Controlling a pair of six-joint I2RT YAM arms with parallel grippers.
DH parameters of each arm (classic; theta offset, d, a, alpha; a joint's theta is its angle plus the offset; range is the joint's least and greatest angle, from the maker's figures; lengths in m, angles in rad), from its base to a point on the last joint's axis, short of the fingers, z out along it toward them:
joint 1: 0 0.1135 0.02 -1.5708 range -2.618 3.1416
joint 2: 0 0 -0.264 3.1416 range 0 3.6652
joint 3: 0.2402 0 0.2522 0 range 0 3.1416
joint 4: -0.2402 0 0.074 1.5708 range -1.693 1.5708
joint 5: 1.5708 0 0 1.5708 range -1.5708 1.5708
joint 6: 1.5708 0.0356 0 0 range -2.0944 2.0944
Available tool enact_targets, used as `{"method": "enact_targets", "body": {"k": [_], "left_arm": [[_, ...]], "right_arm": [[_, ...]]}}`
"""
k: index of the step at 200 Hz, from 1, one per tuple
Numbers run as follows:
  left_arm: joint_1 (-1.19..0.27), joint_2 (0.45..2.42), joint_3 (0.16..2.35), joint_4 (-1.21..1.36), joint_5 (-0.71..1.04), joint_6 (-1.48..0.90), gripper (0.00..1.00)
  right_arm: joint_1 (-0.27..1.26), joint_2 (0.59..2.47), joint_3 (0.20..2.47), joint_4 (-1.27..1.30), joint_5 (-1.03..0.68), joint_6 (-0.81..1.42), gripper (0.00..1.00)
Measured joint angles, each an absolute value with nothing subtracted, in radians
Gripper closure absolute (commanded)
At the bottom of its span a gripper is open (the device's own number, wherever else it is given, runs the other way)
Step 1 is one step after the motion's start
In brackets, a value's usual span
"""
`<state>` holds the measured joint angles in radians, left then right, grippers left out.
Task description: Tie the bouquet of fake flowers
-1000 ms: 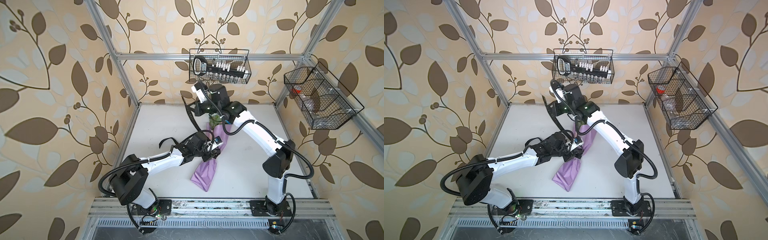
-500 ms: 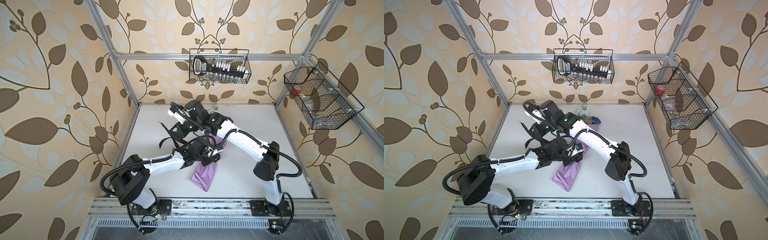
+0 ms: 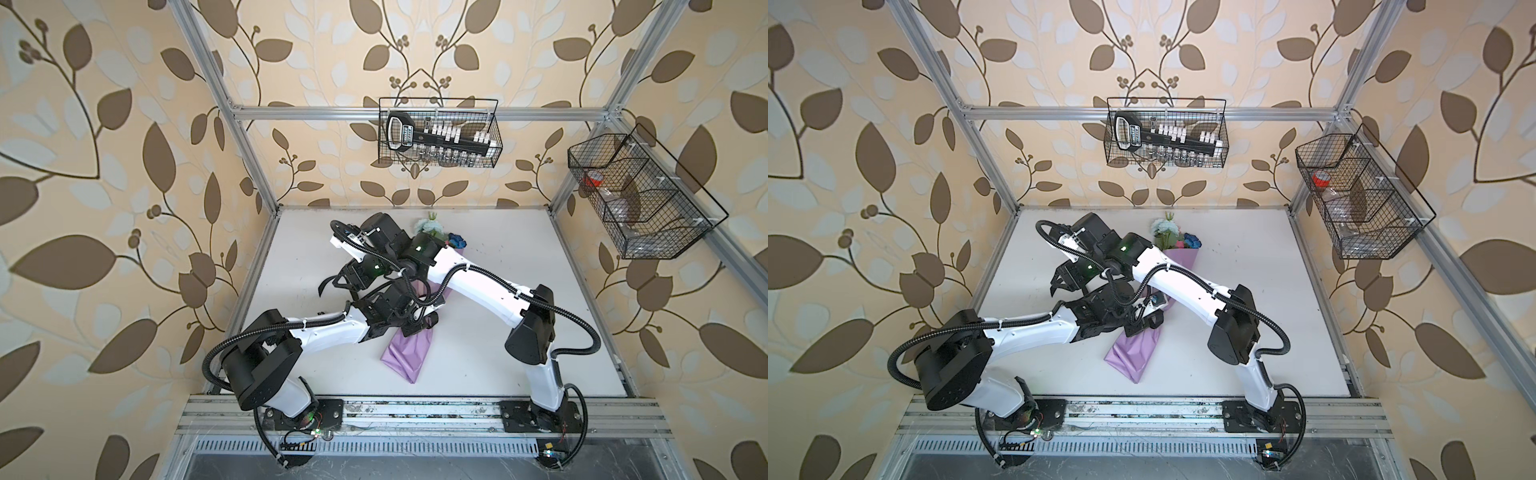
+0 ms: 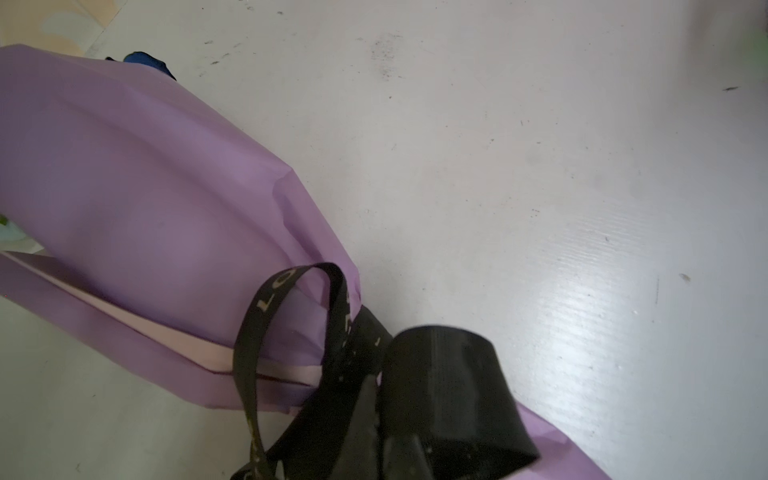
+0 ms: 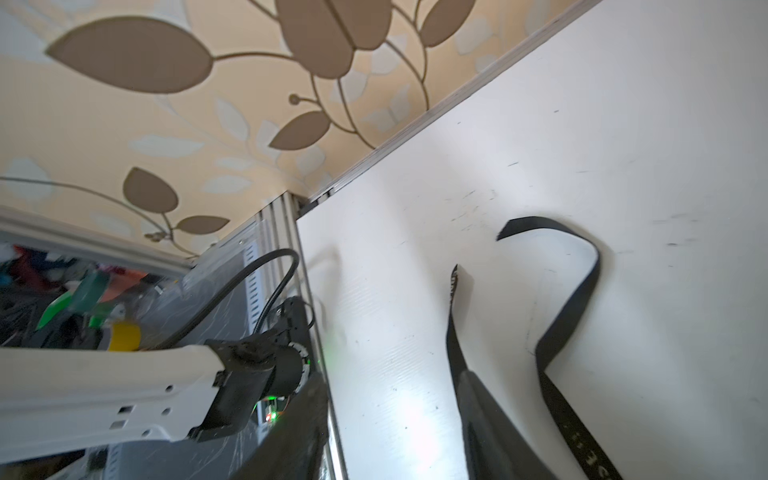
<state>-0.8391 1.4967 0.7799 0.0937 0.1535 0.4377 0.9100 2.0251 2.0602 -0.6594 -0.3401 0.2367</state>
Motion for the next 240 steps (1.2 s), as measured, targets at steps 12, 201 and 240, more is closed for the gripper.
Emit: {"method": "enact_targets", "body": {"k": [12,201,240], "left_arm": [[-0.839,1.496,0.779,0.102,0.145,0.429,1.0],[-0.544,1.519,0.828,0.044,0.199,0.335,1.0],[-0.521,1.541,0.838,0.026,0.245,0.331,1.0]], "right_arm": [[0.873,1.94,1.961,-0.624,-0.285,0.264,0.48],[1.342,1.555,1.096,-0.223,0.38,0.054,0.52],[1.347,1.723,1.112,-0.124,0.401,-0.056,0.5]]}}
